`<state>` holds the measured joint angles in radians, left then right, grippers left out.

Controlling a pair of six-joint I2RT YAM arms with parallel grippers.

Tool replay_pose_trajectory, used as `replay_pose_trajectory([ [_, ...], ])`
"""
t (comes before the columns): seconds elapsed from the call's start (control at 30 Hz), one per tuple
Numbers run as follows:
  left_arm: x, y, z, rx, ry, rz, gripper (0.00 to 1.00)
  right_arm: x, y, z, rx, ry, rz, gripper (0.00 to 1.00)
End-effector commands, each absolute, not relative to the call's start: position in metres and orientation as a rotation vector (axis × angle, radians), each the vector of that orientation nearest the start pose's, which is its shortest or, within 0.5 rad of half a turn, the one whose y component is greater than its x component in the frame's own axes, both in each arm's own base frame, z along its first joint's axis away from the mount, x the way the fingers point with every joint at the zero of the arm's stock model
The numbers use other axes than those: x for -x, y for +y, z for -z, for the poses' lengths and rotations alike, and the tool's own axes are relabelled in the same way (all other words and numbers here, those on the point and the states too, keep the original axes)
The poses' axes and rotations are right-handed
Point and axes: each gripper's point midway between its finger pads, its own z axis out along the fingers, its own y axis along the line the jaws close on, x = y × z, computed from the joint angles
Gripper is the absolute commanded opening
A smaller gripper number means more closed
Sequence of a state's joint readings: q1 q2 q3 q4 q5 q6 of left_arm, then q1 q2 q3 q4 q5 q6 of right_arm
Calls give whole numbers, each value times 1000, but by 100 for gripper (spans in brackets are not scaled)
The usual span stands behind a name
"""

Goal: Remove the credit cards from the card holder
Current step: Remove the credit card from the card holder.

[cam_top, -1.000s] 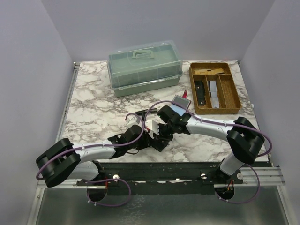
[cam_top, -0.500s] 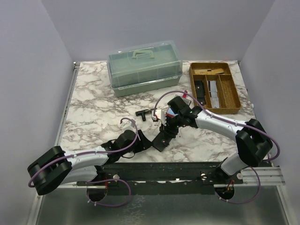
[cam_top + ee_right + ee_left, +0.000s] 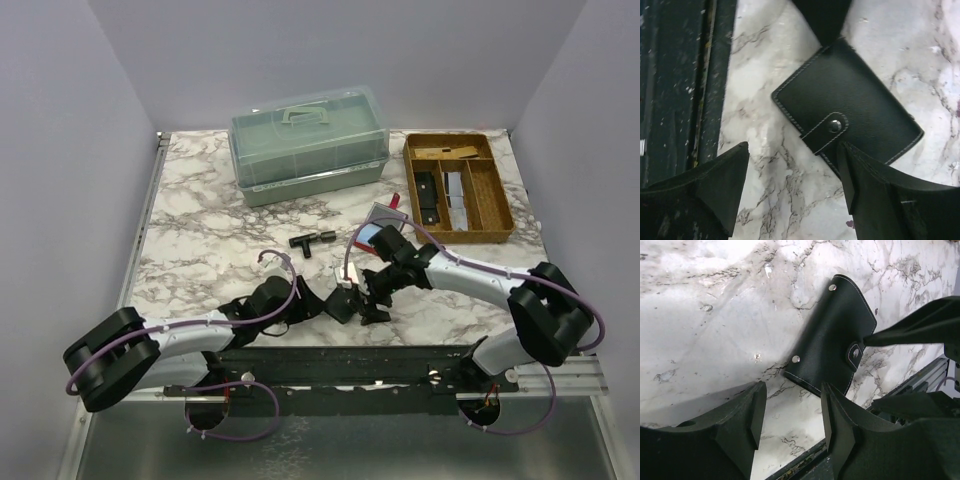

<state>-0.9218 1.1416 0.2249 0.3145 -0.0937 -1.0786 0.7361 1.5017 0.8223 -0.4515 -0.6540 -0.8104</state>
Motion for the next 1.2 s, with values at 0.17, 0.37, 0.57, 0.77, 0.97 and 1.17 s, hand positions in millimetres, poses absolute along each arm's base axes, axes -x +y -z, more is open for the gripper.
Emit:
replay_pose_trajectory([
  [0.17, -163, -250, -15, 137, 2433, 903, 54, -177, 276, -66, 1925, 1422, -948, 77],
  [0.37, -162, -254, -4, 106, 2472, 877, 54, -181, 284, -61, 1896, 1507, -1018, 73],
  [0.57, -160, -249, 13, 134, 2525, 822, 51, -179, 282, -50, 1907, 1565, -1049, 67],
  [0.77, -156, -240, 32, 181, 2579, 747, 49, -180, 278, -39, 1929, 1601, -1027, 62],
  [0.97, -156, -231, 41, 204, 2601, 675, 49, -184, 272, -39, 1938, 1610, -973, 61],
  [1.17, -159, -225, 40, 146, 2599, 612, 51, -192, 264, -54, 1878, 1609, -981, 61],
])
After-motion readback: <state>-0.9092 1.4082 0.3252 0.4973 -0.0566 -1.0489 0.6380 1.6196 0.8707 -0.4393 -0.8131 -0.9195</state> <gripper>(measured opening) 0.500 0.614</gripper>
